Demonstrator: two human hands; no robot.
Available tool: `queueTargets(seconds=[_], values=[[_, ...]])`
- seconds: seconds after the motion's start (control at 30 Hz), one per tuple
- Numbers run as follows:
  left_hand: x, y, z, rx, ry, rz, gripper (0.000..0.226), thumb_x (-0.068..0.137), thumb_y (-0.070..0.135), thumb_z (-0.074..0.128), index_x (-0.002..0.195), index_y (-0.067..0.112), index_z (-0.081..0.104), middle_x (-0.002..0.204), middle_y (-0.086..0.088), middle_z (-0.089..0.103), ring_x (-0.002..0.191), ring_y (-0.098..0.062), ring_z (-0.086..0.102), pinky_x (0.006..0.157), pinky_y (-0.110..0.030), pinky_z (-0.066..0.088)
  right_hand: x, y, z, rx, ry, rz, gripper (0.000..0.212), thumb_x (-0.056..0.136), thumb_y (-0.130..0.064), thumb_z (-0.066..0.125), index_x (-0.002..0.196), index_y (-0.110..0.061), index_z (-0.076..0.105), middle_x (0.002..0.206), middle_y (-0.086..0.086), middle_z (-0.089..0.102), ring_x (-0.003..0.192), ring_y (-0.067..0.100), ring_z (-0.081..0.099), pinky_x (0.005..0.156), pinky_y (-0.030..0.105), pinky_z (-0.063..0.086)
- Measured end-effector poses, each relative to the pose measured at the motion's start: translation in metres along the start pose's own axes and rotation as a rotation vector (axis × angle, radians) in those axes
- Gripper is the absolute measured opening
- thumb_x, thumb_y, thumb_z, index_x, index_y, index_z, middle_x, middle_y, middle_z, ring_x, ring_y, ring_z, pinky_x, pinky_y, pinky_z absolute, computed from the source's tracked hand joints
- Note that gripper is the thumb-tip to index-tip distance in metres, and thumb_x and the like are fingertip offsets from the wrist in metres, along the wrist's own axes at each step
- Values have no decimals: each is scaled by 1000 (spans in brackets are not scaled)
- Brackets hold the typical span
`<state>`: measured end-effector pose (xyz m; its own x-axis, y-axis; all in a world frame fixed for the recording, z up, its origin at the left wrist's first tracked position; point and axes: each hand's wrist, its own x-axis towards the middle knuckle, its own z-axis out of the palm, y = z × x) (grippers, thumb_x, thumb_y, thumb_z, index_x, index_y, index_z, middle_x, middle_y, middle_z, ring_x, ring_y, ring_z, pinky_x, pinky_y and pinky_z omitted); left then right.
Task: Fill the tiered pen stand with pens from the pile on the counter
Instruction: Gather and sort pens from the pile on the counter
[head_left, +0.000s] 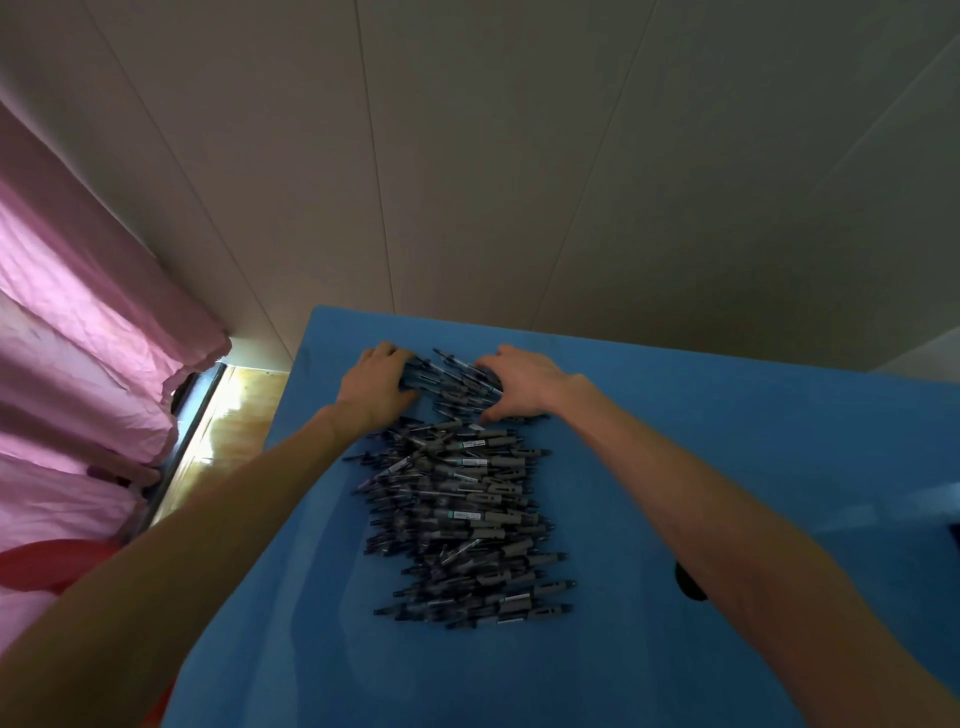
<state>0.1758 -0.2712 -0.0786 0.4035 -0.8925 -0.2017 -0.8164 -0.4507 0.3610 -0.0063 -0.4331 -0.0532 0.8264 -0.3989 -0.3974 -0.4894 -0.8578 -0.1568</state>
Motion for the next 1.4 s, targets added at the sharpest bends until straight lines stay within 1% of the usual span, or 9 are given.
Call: queueTargets(seconds=[0.1, 0.23, 0.5, 0.63, 0.77, 0.97, 1.2, 1.3, 1.4], values=[[1, -2, -1, -61, 37, -1, 54, 89, 38, 76, 135, 14, 58, 131, -10, 54, 120, -31, 53, 97, -43, 48, -3, 2, 2, 46, 0, 15, 96, 75, -65, 78, 152, -23, 38, 132, 5, 49, 118, 26, 54, 90, 36, 47], [-1, 7, 2, -189, 32, 10, 65, 86, 37, 80, 139, 10, 53, 131, -8, 54, 113, -29, 58, 98, -41, 50, -3, -1, 2, 43, 10, -7, 93, 76, -63, 78, 152, -25, 40, 127, 4, 50, 113, 24, 54, 81, 32, 44], [-9, 18, 7, -283, 124, 103, 56, 85, 32, 82, 134, 17, 59, 132, -4, 57, 113, -21, 58, 97, -41, 52, 0, -8, 1, 6, 25, -48, 82, 75, -60, 79, 143, -25, 48, 117, 2, 52, 105, 23, 56, 77, 34, 45], [-16, 8, 7, -238, 207, -99, 64, 91, 44, 73, 143, 15, 50, 147, -7, 47, 132, -27, 46, 104, -45, 47, 1, -11, -3, -51, 32, -59, 80, 76, -62, 77, 138, -19, 51, 117, 4, 53, 103, 25, 58, 82, 39, 53], [-16, 18, 11, -316, 103, -112, 59, 94, 38, 71, 142, 10, 52, 138, -10, 59, 123, -27, 57, 102, -41, 48, 2, -15, -6, -139, 43, -59, 77, 76, -67, 74, 131, -18, 54, 113, 4, 55, 98, 24, 58, 77, 37, 52], [-13, 34, 9, -719, 122, -275, 42, 97, 25, 69, 135, 11, 59, 126, -6, 68, 115, -21, 63, 98, -29, 47, -3, -13, -3, -195, 67, -64, 67, 77, -69, 70, 114, -15, 55, 101, 2, 51, 87, 22, 53, 69, 35, 42], [-16, 28, 10, -1148, 2, -316, 40, 100, 15, 62, 139, 9, 55, 124, -12, 68, 111, -18, 67, 102, -30, 51, -7, -10, -1, -208, 58, -101, 62, 81, -65, 67, 112, -14, 53, 100, 2, 46, 87, 22, 51, 69, 35, 42], [-17, 23, 10, -1037, 60, -276, 36, 102, 16, 59, 137, 10, 57, 126, -7, 66, 116, -17, 62, 101, -26, 48, -5, -14, -1, -238, 20, -86, 60, 85, -58, 66, 119, -10, 52, 108, 7, 50, 94, 26, 56, 75, 38, 49], [-16, 13, 8, -937, 213, -331, 31, 102, 19, 59, 131, 10, 63, 128, -6, 65, 120, -22, 60, 109, -35, 46, -2, -17, -1, -258, -13, -61, 55, 92, -46, 64, 127, -7, 49, 119, 12, 52, 100, 28, 58, 79, 38, 52]])
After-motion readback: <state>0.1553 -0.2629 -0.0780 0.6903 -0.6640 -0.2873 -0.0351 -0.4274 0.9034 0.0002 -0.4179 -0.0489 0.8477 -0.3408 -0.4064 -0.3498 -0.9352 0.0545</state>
